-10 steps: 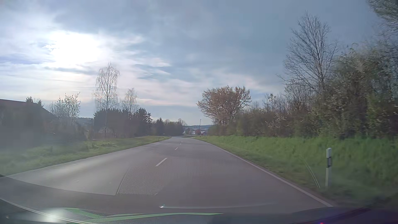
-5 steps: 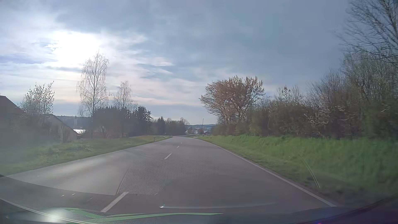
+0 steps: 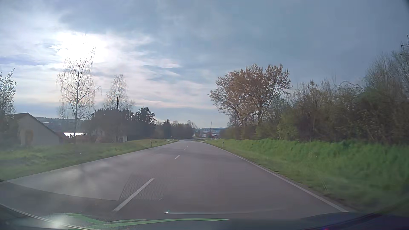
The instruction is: Follow the waypoints while adhering to traffic rules and regulations
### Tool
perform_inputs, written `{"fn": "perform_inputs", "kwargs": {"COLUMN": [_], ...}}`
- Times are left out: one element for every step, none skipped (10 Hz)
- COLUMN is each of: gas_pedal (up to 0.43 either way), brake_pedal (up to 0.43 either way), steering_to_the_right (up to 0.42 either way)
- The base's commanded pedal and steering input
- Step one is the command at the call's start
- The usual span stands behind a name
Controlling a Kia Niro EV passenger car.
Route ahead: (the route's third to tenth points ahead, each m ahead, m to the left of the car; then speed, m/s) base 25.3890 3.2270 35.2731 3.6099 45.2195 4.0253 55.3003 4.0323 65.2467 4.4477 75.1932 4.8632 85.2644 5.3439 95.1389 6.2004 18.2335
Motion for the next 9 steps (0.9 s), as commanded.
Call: {"fn": "perform_inputs", "kwargs": {"gas_pedal": [0.110, 0.110, 0.110, 0.110, 0.110, 0.110, 0.110, 0.110, 0.110], "brake_pedal": [0.000, 0.000, 0.000, 0.000, 0.000, 0.000, 0.000, 0.000, 0.000], "steering_to_the_right": [-0.005, -0.005, -0.005, -0.006, -0.005, -0.006, -0.005, -0.005, -0.005]}}
